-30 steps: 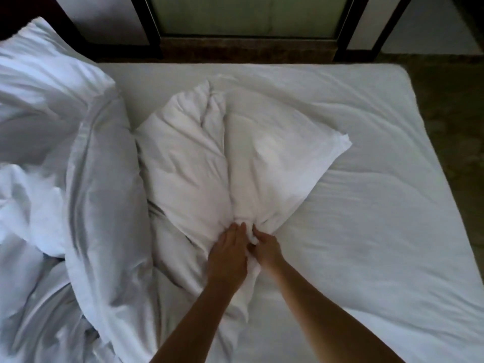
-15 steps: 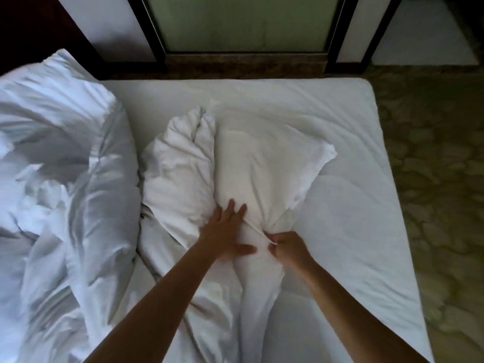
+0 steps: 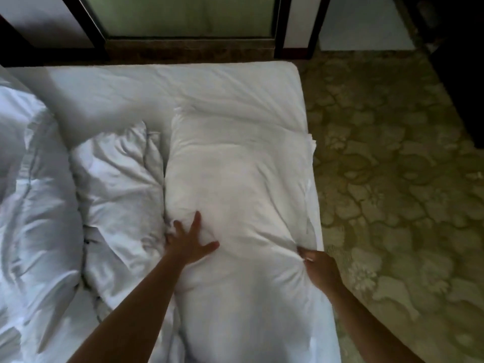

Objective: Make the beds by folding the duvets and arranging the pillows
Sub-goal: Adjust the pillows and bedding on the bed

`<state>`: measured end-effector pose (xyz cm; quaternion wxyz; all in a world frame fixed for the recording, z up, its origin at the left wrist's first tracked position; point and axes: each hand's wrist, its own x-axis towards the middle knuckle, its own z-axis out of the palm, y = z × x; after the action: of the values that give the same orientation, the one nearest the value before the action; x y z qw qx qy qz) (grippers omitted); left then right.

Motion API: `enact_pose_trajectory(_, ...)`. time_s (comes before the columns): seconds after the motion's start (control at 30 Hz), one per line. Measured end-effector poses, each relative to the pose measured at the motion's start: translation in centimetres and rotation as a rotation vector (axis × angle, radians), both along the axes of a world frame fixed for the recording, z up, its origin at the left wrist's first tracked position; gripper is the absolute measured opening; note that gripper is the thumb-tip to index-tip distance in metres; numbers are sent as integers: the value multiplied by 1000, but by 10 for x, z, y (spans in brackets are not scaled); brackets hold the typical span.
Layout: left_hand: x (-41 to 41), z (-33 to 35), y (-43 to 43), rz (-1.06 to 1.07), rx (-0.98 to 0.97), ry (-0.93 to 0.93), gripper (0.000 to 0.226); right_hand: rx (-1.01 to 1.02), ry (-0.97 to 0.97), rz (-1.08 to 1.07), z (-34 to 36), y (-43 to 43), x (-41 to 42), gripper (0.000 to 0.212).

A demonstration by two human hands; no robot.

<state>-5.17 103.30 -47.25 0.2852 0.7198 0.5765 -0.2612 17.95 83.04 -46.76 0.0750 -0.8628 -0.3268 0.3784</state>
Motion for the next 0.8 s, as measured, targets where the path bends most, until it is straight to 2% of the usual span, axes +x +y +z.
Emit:
enact_pose_trajectory(0.1,3,-6,2,15,-3,2,109,166,-303,-153,-16,15,-9,35)
enact_pose_trajectory(0.17,2,-11,8,39,37,-35,109,307,-401,-98,-8,42,-19,48)
enact_pose_trajectory(0.27,-3,-25,20,89,150,-165,88,265,-222,122,-14,85,-19,67)
enact_pose_trajectory(0.37,-5,-35,24,109,267,-285,88,109,-23,89,-54,99,-3,87)
enact_pose_trajectory(0.47,-5,-49,30,107,397,-292,110,59,-70,-49,-84,100,8,107)
enact_pose_trajectory(0.6,1,-67,35,220,461,-308,119,-29,-149,-123,-100,107,4,115)
enact_pose_trajectory(0.7,6,-71,39,315,377,-295,125,-51,-128,-147,-106,110,5,117)
enact_pose_trajectory(0.8,8,-68,41,313,325,-241,123,-39,-203,-153,-106,108,1,118)
